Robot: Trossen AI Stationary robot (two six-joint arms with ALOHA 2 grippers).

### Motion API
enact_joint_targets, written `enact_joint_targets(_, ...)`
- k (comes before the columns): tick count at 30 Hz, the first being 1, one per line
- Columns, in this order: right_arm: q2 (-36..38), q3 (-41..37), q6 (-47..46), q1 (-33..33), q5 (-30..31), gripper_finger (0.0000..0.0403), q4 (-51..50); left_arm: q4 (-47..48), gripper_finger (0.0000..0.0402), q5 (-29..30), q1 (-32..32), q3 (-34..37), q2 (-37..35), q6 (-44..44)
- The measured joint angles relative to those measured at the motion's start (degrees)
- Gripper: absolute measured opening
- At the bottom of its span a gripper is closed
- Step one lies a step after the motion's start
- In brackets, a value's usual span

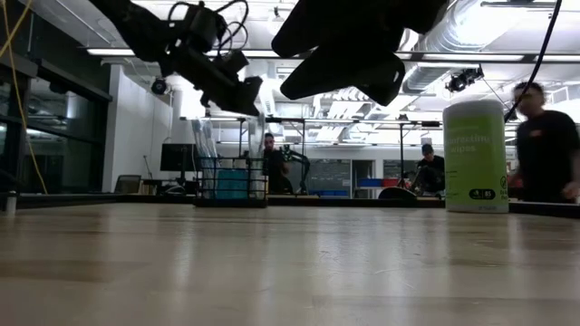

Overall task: Pick & Place toothbrushing station
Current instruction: Put the top green toothbrush into the wire organizer, then put the green toothbrush into the wire organizer

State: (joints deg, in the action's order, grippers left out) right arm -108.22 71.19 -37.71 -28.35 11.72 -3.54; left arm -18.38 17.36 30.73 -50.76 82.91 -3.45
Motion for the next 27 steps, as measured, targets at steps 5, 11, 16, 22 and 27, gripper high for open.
enact_joint_targets(5,-0.02,0.01,0.00,-0.82,-0.09,0.0148,-0.09,-0.90,0.0001,3.13,-1.60,0.00,0.95,0.05)
enact_joint_targets(11,-0.02,-0.01,-0.02,-1.08,0.27,0.0148,-0.14,-0.64,0.0002,3.78,-2.17,0.00,0.95,0.05)
enact_joint_targets(16,-0.02,0.00,-0.06,-1.18,0.31,0.0148,-0.12,1.43,0.0022,3.76,-2.17,0.00,0.95,0.05)
enact_joint_targets(22,-0.02,0.01,-0.15,-1.19,0.31,0.0148,-0.12,3.45,0.0072,3.74,-2.16,0.00,0.95,0.29)
enact_joint_targets(27,-0.02,0.01,-0.24,-1.17,0.31,0.0148,-0.12,3.37,0.0112,3.72,-2.52,0.00,0.95,0.17)
